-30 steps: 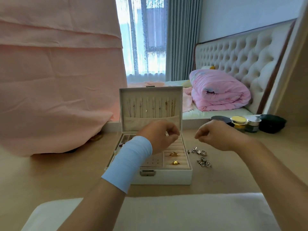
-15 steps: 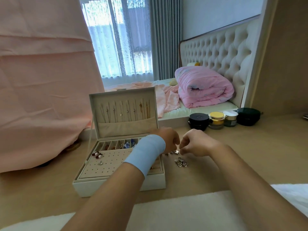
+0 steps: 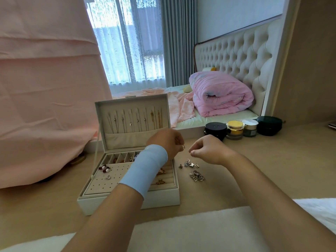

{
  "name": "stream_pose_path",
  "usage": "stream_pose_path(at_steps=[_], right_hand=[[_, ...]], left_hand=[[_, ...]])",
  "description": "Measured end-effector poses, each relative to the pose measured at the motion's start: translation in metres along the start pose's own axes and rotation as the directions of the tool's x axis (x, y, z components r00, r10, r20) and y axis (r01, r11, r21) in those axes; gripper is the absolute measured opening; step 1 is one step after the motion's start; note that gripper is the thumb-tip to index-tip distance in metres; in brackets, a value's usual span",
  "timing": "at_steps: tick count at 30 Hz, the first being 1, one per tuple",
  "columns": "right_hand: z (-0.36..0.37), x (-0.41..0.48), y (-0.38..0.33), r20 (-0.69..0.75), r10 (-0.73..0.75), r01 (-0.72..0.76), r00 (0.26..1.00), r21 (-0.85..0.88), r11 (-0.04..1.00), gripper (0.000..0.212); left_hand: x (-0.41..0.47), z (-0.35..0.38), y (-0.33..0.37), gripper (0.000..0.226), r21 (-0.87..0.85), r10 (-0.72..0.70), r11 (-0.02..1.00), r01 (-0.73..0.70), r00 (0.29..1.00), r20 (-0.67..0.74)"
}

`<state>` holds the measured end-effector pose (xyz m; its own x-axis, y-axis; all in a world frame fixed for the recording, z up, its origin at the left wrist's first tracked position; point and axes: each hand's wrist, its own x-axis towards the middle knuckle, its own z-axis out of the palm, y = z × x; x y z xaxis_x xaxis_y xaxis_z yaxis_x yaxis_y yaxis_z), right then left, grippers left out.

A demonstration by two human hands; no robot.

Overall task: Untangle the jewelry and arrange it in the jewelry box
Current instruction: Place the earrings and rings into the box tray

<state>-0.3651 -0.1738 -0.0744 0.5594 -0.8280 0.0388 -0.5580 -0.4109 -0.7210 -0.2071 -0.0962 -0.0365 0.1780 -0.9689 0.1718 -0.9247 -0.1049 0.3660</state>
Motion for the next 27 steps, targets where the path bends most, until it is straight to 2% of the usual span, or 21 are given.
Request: stream_pose_path(at_steps=[1,3,5,7,12,18,23,27], right_hand=[[0.003,0.001,0.002,0.017,0.03,-0.028,0.999,-0.098,0.995,0.005],[0.01,0.002,0.003,0.031,0.105,-0.094,0.994,-0.252,0.963,0.017],[0.015,0.002,0.003,0.015,0.136,-0.124,0.991,-0.321,0.939,0.025],[0.018,0.002,0.001,-0.004,0.121,-0.115,0.993,-0.342,0.933,0.02],[0.017,0.001,-0.002,0.027,0.092,-0.08,0.995,-0.303,0.95,0.009],[0.008,-0.005,-0.011,0.049,0.013,-0.006,0.999,-0.146,0.989,0.005],[0.0,-0.01,-0.024,0.104,-0.062,0.063,0.993,-0.002,0.998,0.011],[-0.003,-0.016,-0.035,0.147,-0.039,0.024,0.988,0.097,0.995,0.015]], left_hand=[[-0.002,-0.001,-0.002,0.006,-0.024,-0.008,1.0,0.008,1.0,-0.011],[-0.006,-0.002,-0.005,0.004,-0.066,-0.013,0.998,0.011,1.0,-0.023],[-0.01,-0.003,-0.006,0.005,-0.094,-0.006,0.996,0.004,1.0,-0.018],[-0.014,-0.004,-0.007,0.005,-0.116,-0.001,0.993,-0.001,1.0,-0.015],[-0.02,-0.006,-0.013,0.008,-0.147,0.004,0.989,-0.009,0.999,-0.031],[-0.029,-0.019,-0.024,0.008,-0.189,0.011,0.982,-0.019,0.999,-0.043],[-0.043,-0.036,-0.038,0.008,-0.254,0.013,0.967,-0.026,0.998,-0.055],[-0.055,-0.039,-0.048,0.009,-0.271,0.023,0.962,-0.041,0.997,-0.069]])
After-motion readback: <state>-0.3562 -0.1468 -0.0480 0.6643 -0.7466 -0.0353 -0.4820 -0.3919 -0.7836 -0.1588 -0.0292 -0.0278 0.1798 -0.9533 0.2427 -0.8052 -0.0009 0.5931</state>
